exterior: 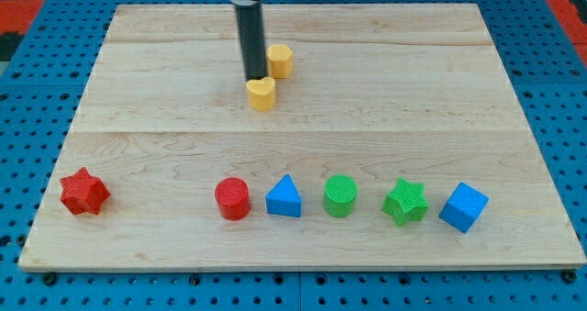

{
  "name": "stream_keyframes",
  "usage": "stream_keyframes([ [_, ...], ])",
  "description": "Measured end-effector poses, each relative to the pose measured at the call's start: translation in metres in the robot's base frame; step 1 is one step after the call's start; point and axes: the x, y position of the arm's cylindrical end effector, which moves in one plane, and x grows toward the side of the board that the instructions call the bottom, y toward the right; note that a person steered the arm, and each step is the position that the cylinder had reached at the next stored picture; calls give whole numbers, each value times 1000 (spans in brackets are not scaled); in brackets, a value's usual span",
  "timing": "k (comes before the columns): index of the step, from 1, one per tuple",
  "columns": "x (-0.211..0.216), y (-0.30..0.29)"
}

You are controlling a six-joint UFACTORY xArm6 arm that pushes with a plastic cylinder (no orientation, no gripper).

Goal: Move the blue cube below the yellow heart

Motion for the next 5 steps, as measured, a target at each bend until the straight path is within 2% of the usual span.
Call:
stream_keyframes([
  [2, 1, 62],
  [3, 48, 102],
  [4, 112, 126],
  [5, 138, 214],
])
